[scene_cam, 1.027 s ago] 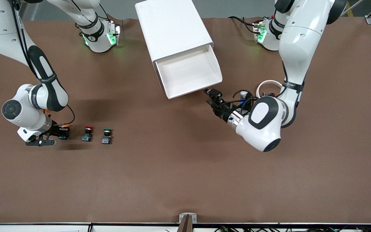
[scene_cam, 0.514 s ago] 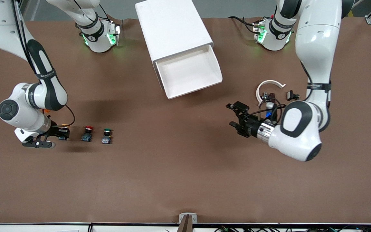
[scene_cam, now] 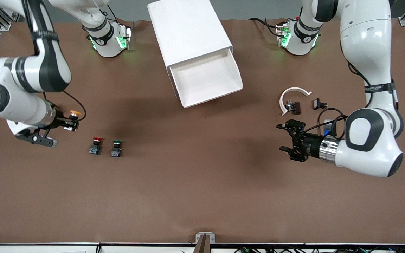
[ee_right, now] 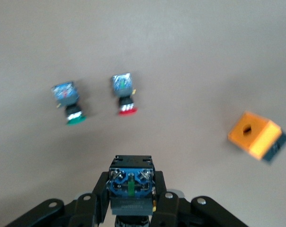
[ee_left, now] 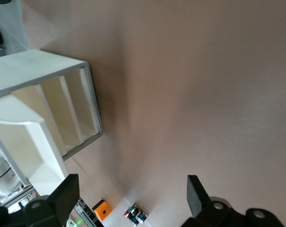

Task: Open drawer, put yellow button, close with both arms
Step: 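Lift the yellow button with the right gripper while the left gripper withdraws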

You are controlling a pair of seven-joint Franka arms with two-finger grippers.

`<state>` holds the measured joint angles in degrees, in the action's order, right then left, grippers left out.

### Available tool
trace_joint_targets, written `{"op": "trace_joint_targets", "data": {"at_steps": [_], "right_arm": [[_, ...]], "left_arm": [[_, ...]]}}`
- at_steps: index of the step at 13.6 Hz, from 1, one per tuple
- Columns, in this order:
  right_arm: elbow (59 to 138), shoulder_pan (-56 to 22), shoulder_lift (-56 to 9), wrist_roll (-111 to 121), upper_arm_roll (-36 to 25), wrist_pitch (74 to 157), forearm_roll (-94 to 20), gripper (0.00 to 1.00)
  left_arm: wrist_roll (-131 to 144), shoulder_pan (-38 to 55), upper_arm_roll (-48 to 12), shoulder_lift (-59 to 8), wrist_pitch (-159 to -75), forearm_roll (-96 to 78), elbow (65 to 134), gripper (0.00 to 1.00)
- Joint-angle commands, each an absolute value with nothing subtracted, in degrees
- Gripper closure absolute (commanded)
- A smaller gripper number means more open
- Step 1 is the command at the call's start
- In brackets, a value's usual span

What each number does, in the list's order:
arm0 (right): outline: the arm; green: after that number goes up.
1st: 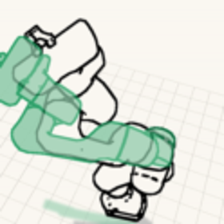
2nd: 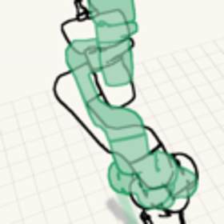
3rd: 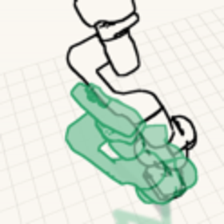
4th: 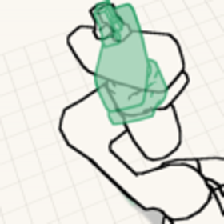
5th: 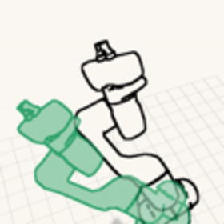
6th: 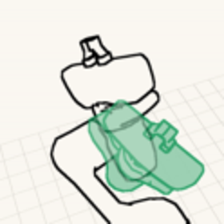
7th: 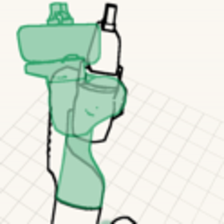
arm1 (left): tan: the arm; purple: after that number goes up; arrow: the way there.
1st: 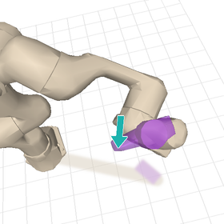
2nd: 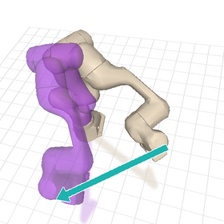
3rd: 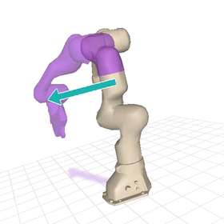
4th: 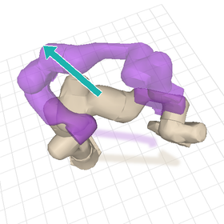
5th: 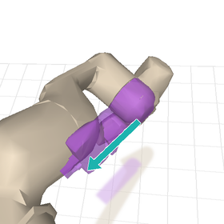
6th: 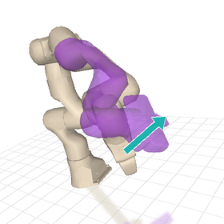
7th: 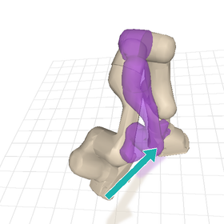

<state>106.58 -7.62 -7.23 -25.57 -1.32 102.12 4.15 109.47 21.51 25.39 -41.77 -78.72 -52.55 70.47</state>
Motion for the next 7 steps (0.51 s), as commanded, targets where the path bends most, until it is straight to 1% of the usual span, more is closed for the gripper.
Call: {"op": "trace_joint_targets", "data": {"at_steps": [1,2,6,7], "right_arm": [[98.7,-16.1,-5.9,-39.3,-1.7,90.9,4.6,1.00],[96.2,-20.3,-6.0,-45.7,-1.8,89.1,4.6,1.00],[91.2,-34.7,-6.7,-70.8,-1.7,89.3,3.4,1.00],[89.3,-38.4,-8.2,-78.1,-1.8,90.0,2.9,1.00]], "left_arm": [[103.1,23.1,29.9,-41.0,-78.8,-51.4,69.5,0.00],[100.9,23.2,30.3,-41.0,-80.0,-50.4,69.1,0.00],[96.3,25.0,30.4,-38.4,-81.4,-45.5,69.2,0.00],[94.7,26.1,30.4,-37.7,-81.4,-42.4,69.2,0.00]]}}
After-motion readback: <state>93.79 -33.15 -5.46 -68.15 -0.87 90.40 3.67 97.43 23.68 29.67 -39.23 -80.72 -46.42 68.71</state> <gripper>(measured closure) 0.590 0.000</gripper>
